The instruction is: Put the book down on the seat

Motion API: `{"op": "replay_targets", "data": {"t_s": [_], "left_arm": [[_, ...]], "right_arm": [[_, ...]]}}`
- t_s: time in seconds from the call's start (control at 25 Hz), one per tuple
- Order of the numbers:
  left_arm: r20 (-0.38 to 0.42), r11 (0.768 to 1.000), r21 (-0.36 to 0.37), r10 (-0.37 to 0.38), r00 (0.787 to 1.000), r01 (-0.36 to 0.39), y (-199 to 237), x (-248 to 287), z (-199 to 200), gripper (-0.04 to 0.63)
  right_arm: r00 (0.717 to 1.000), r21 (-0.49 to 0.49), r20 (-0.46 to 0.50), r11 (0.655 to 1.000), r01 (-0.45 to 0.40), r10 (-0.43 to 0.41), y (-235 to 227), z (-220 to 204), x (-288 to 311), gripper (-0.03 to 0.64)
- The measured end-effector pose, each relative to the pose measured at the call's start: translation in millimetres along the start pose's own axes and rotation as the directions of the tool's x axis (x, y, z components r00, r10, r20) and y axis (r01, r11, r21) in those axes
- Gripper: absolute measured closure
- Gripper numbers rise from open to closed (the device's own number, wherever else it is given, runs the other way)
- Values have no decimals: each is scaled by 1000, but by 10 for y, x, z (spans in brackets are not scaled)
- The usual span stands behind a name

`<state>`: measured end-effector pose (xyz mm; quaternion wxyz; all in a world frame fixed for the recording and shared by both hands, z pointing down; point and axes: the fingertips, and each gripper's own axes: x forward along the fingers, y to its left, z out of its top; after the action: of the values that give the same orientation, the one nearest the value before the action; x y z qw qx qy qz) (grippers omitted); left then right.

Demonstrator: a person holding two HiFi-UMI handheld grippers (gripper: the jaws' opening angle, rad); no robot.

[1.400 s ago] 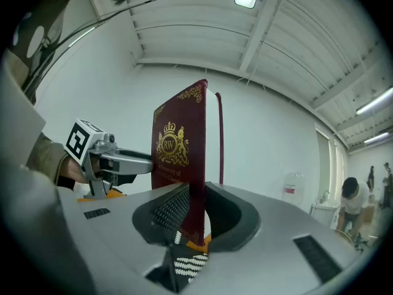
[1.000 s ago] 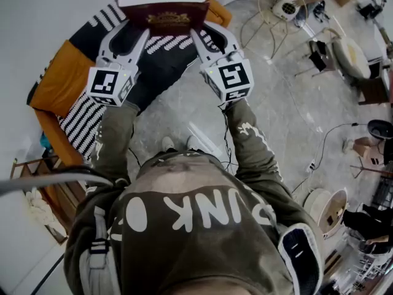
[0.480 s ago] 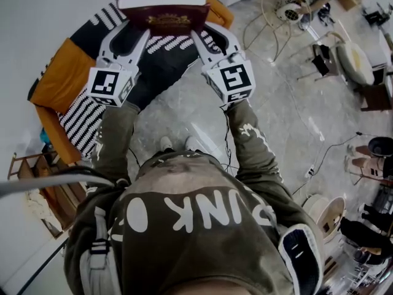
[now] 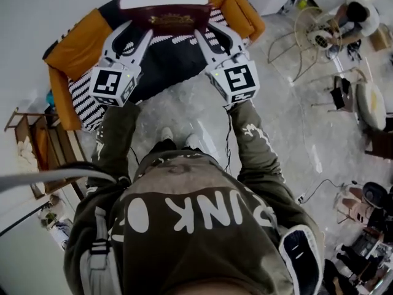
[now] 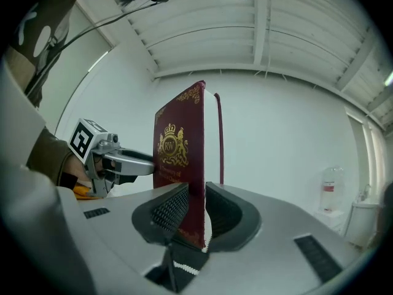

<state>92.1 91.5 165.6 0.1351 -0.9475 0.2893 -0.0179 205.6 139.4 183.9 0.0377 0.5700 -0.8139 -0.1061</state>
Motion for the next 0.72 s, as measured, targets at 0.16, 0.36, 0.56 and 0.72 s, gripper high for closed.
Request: {"op": "replay_targets", "data": {"t_s": [0.16,0.36,0.56,0.72], "left_arm": [[-49,995,6,101,994,-101,375,-277,-98,443],[-92,980,5,200,975,-201,803,-675,-283,443],[-111,969,-4,247,963,-249,1314,-896,-533,443],[-115,966,-12,254,960,-257,1673,-925,-715,443]], "right_arm": [[994,25,27,994,-106,106,278,33,413,520],[977,44,39,976,-212,211,713,13,872,520],[964,40,44,964,-264,263,1044,-42,1407,520],[963,51,47,962,-268,265,1169,-97,1788,520]]}}
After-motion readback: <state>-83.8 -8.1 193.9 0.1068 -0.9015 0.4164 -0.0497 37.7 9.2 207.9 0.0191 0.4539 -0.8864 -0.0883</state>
